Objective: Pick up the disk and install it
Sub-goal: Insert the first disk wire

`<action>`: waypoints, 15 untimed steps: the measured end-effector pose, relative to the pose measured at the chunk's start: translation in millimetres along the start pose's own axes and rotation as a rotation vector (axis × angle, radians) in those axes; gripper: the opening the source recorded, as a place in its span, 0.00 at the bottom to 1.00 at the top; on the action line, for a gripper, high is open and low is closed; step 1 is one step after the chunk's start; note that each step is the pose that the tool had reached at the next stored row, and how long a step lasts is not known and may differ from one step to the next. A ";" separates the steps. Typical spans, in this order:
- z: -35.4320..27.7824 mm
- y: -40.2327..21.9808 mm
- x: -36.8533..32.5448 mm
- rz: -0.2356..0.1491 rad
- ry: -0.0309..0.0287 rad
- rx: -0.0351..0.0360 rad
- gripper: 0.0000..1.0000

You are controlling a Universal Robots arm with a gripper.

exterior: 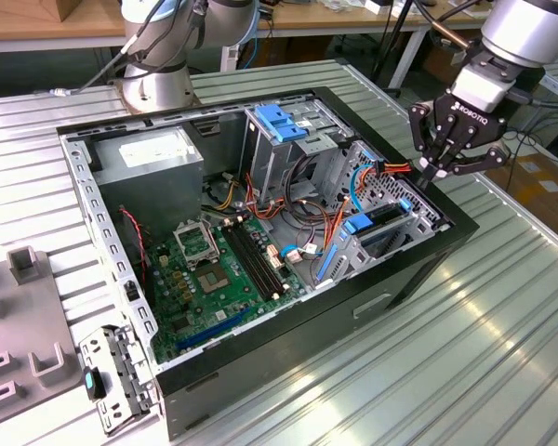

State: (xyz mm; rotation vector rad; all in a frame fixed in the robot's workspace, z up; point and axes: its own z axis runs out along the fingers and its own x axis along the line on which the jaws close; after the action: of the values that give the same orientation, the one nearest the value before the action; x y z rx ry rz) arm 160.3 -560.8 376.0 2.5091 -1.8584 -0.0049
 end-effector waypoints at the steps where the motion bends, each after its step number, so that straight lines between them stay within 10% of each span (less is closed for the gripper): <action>1: 0.0 -0.3 0.1 -0.003 0.0000 0.0000 0.11; 15: -0.2 -10.9 -0.6 -0.156 0.0028 0.0014 0.11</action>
State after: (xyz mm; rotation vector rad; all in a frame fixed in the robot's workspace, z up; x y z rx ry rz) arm 170.5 -557.0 376.0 2.6461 -1.6572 -0.0024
